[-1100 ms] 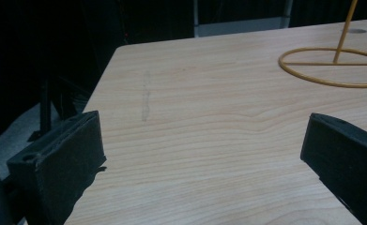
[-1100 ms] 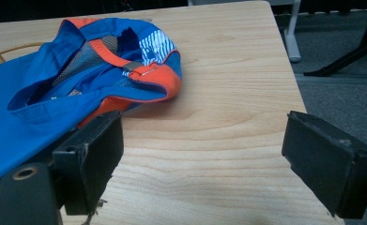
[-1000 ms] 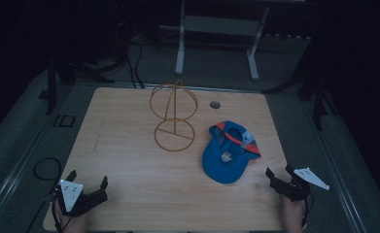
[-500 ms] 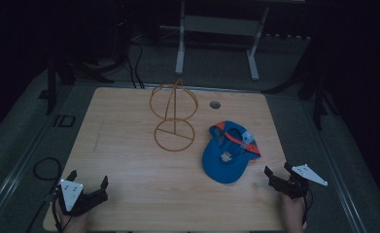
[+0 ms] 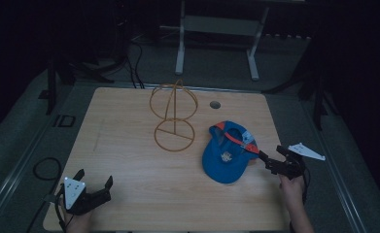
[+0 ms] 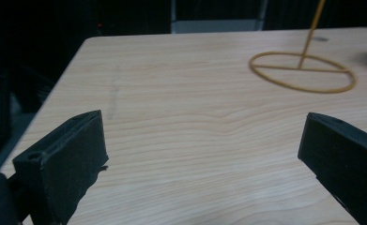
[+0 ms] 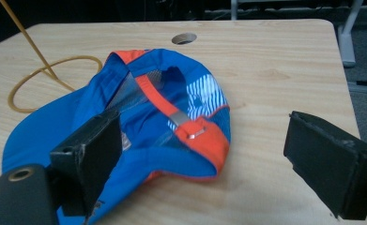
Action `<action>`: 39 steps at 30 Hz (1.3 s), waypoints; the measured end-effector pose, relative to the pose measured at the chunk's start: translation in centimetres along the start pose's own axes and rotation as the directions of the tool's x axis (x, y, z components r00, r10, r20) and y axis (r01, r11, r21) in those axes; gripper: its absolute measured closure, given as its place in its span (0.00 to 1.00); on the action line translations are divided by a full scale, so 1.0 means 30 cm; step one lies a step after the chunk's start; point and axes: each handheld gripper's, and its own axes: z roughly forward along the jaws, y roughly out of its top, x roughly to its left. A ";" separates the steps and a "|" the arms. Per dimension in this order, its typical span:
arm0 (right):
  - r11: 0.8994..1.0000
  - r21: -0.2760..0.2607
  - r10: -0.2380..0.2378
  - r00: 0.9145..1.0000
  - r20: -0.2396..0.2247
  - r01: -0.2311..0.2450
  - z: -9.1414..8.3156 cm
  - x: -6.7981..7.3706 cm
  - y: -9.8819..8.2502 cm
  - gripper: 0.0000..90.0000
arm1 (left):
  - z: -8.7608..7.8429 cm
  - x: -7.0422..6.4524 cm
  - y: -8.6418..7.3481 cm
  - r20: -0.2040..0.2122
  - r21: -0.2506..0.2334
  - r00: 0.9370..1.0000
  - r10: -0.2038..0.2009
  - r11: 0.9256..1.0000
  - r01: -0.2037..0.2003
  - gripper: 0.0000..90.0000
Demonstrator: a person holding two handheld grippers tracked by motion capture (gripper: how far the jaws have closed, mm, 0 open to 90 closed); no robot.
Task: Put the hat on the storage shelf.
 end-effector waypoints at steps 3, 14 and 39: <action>1.000 0.015 -0.003 0.999 -0.036 0.004 0.031 -0.003 0.030 0.13 | 0.001 -0.013 0.006 0.011 0.003 1.000 0.000 1.000 0.000 0.02; 0.996 0.085 -0.018 0.999 -0.046 0.022 0.159 -0.023 0.106 0.14 | 0.008 -0.043 0.010 0.021 0.017 0.999 0.047 0.999 -0.048 0.02; 0.969 0.245 -0.066 0.994 0.085 0.043 0.385 -0.010 0.098 0.43 | 0.012 -0.072 0.023 0.091 0.080 0.994 0.062 0.994 -0.069 0.02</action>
